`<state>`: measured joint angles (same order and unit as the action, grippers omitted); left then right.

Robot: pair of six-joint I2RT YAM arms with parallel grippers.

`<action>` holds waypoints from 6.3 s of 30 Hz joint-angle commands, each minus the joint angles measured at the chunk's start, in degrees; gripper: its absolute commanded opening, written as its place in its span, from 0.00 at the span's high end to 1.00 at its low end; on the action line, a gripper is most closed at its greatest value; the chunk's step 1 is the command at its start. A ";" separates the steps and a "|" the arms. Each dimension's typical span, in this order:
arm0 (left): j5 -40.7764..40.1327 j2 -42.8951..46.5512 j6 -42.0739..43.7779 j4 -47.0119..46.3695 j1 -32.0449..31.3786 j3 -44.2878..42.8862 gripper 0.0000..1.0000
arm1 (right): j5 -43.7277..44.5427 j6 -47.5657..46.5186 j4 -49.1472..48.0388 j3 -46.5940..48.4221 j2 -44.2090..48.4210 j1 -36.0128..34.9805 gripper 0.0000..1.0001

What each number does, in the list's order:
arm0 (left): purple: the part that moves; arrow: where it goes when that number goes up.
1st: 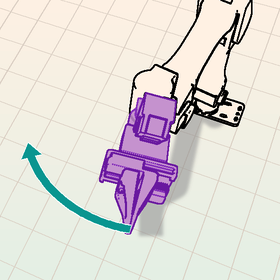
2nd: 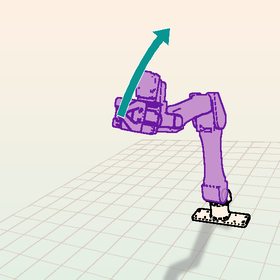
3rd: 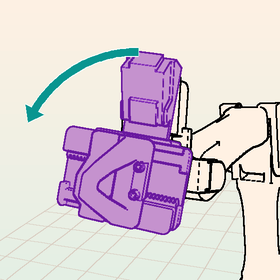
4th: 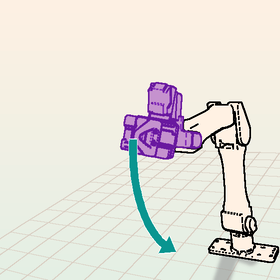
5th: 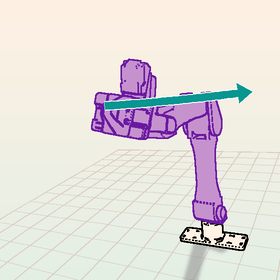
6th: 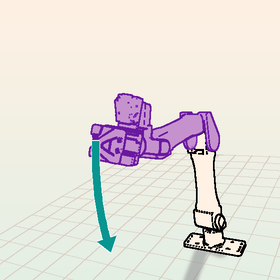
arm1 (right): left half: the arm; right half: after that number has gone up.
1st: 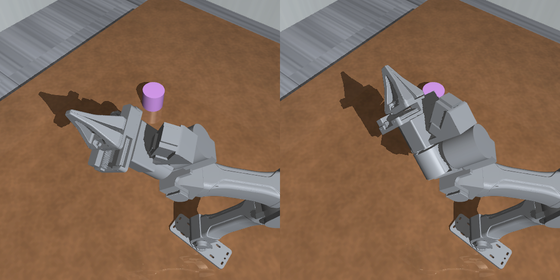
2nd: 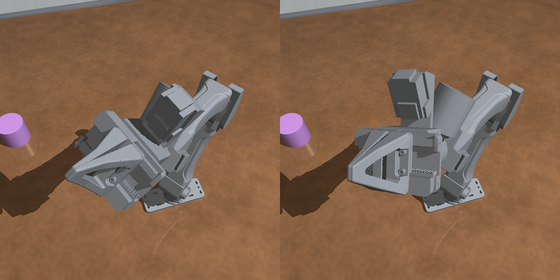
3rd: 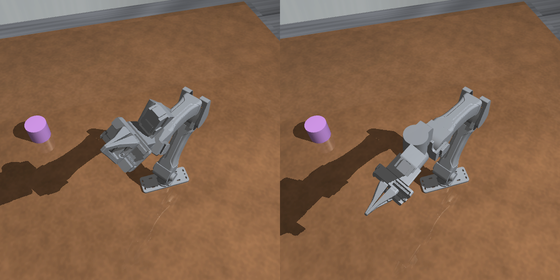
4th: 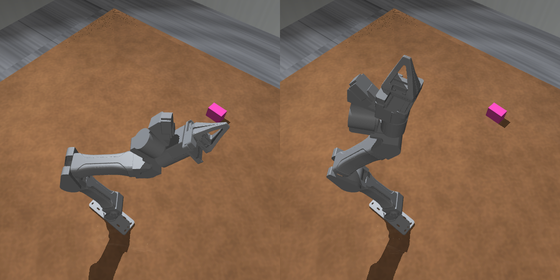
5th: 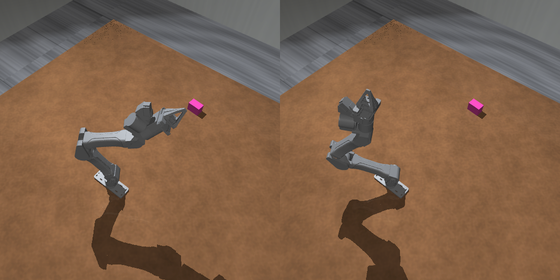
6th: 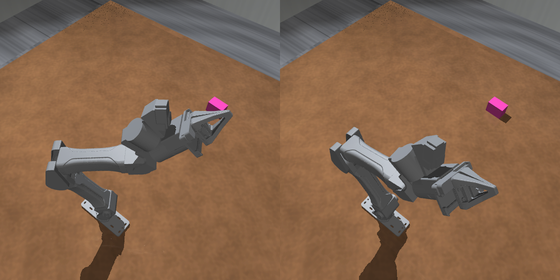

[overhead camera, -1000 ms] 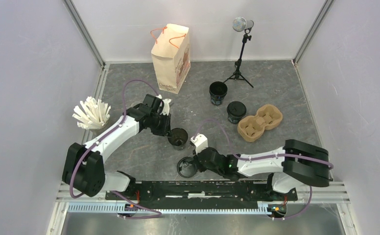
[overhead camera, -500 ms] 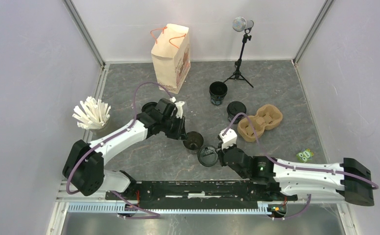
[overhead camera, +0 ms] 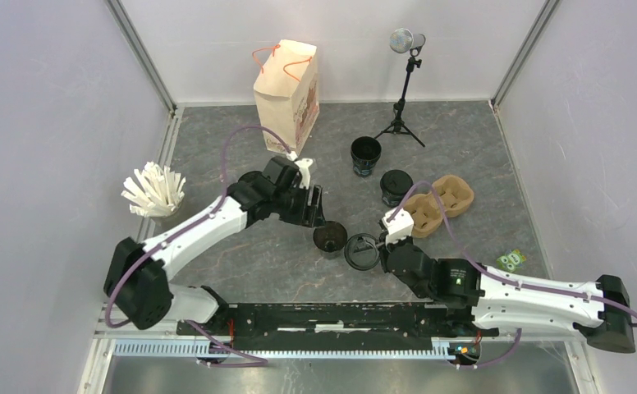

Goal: Pack the takeout coffee

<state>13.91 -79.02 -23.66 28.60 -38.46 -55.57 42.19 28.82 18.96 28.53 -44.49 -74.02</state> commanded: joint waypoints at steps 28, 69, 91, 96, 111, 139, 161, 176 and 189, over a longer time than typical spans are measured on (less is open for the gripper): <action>-12.79 4.64 23.02 7.96 -16.87 -15.07 0.60 | -3.53 -6.59 -11.64 11.84 -2.97 0.10 1.00; 39.07 16.04 -10.35 -17.08 -7.43 -6.33 0.82 | -52.22 -83.02 -61.28 -14.02 20.23 0.10 0.02; 38.44 15.08 -16.74 -27.30 -7.42 -2.03 0.84 | -53.18 -81.05 -75.85 -16.58 12.97 0.06 0.18; 36.93 15.37 -17.28 -27.59 -7.43 -1.95 0.87 | -52.66 -81.03 -75.88 -16.24 11.81 0.09 0.10; 32.77 17.27 -20.22 -31.35 -7.42 -2.66 0.90 | -46.25 -77.89 -74.43 -18.63 13.94 0.10 0.06; 31.88 17.98 -26.65 -40.79 -7.42 1.75 0.90 | -47.02 -78.43 -87.89 -16.76 6.75 0.01 0.02; 31.92 18.20 -26.96 -41.19 -7.42 3.45 0.90 | -47.50 -81.68 -90.37 -15.79 4.47 -0.16 0.02; 31.35 17.93 -26.79 -39.85 -7.42 3.53 0.90 | -48.45 -83.02 -90.72 -16.11 4.08 -0.16 0.02; 31.26 17.34 -26.07 -38.43 -7.42 3.87 0.90 | -49.00 -83.61 -90.85 -15.64 3.38 -0.16 0.07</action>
<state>45.45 -61.58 -48.82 -9.47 -46.02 -52.07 -6.24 -54.11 -68.62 10.41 -40.73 -73.89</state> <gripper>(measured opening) 0.108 0.937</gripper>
